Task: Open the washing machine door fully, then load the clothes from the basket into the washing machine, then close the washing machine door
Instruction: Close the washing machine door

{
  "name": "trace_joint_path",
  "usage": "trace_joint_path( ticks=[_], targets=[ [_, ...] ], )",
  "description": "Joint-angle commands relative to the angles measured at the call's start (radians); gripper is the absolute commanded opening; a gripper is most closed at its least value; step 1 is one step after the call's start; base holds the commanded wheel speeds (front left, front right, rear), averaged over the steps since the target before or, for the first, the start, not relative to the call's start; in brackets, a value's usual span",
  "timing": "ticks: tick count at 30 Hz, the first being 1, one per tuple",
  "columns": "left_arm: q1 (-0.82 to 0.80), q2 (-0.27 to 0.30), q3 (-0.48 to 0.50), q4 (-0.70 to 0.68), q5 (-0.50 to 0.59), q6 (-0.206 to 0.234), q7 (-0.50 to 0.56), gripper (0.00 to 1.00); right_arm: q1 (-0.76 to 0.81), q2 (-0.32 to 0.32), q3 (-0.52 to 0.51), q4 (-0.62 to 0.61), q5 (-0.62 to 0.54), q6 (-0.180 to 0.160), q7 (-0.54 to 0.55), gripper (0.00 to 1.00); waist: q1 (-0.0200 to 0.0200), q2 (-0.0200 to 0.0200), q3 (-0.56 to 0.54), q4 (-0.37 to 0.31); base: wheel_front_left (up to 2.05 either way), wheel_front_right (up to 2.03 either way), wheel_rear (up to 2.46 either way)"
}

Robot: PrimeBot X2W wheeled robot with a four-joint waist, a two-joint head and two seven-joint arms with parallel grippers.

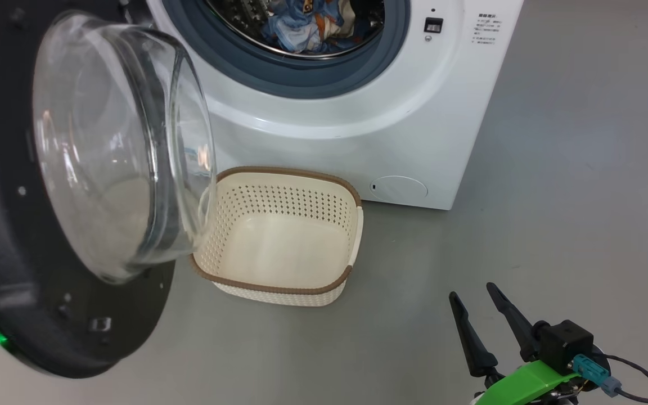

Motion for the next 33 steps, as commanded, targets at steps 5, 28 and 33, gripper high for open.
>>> trace_joint_path(
  ticks=[5, 28, 33],
  targets=[
    [0.031, -0.032, -0.028, -0.106, -0.022, 0.012, 0.050, 0.00, -0.014, 0.007, 0.031, -0.023, 0.013, 0.006, -0.005, 1.00, 0.0000, -0.0001, 0.010, -0.034, 0.00, 0.00, 0.00],
    [0.012, -0.164, -0.225, -0.204, -0.046, -0.103, -0.041, 0.00, -0.040, 0.008, 0.035, -0.041, 0.039, 0.006, -0.005, 1.00, 0.0000, -0.0001, 0.076, -0.215, 0.00, 0.00, 0.00],
    [-0.026, -0.166, -0.259, -0.180, -0.057, -0.130, -0.103, 0.00, -0.042, 0.008, 0.034, -0.044, 0.044, 0.006, -0.005, 1.00, 0.0000, -0.0001, 0.088, -0.268, 0.00, 0.00, 0.00]
  ],
)
